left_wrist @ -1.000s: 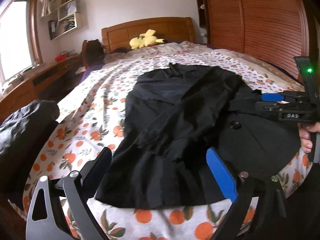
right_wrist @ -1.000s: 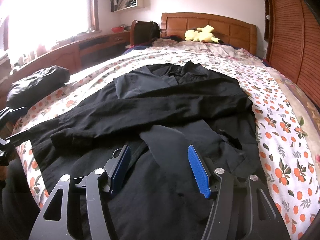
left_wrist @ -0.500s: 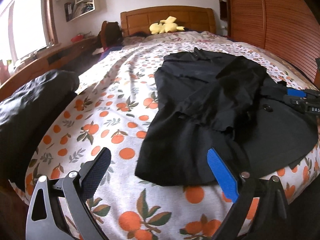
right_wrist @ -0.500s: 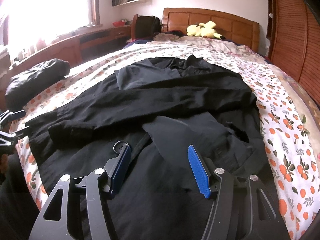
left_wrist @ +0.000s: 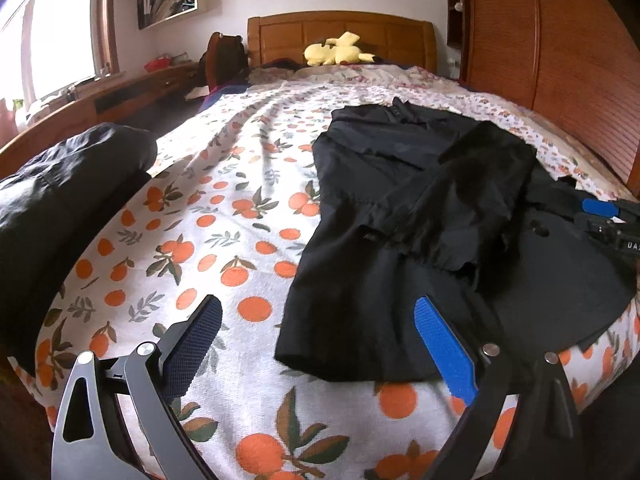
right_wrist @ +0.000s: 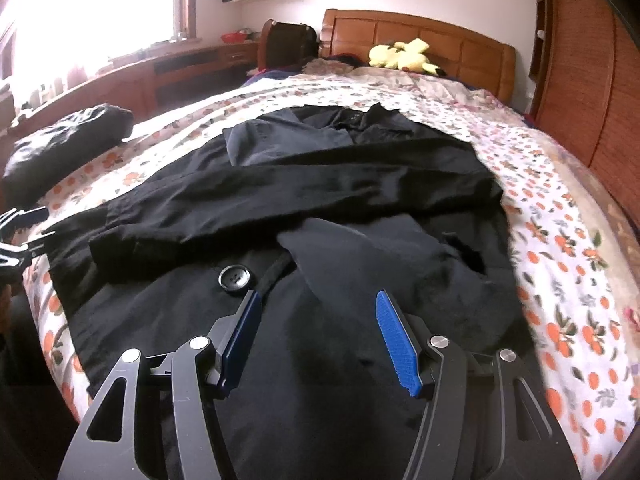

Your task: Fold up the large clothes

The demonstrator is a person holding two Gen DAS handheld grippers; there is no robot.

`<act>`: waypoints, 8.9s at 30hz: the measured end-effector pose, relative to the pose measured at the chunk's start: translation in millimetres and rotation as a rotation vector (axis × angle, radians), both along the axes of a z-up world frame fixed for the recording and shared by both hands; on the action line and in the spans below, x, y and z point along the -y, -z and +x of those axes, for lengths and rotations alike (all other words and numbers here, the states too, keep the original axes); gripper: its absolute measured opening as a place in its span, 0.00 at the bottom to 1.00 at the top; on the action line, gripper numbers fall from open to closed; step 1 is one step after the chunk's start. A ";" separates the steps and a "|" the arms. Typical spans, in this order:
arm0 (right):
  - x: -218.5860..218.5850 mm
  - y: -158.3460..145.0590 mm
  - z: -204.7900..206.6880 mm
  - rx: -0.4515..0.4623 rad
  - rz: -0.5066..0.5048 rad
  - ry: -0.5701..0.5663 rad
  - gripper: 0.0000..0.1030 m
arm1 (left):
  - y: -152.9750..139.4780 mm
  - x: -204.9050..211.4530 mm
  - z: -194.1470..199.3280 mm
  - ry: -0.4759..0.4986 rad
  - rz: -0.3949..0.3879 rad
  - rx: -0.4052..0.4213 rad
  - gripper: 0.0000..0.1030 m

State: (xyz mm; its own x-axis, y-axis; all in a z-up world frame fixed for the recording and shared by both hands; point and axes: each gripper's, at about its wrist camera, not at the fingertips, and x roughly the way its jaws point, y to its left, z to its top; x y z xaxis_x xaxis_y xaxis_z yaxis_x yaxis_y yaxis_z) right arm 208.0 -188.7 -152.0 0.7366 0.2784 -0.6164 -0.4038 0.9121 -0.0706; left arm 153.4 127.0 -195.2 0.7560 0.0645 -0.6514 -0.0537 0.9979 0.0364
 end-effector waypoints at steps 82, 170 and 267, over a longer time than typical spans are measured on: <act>133.5 -165.5 -181.9 0.263 0.046 0.014 0.08 | -211.4 47.6 -136.8 0.184 -0.070 0.355 0.04; -14.5 5.2 45.0 -0.065 -0.158 0.020 0.46 | -26.4 109.6 90.0 0.380 -0.051 0.134 0.97; 191.3 -73.6 -33.6 0.059 0.314 0.321 0.10 | -53.6 150.7 19.6 0.396 0.007 0.184 0.97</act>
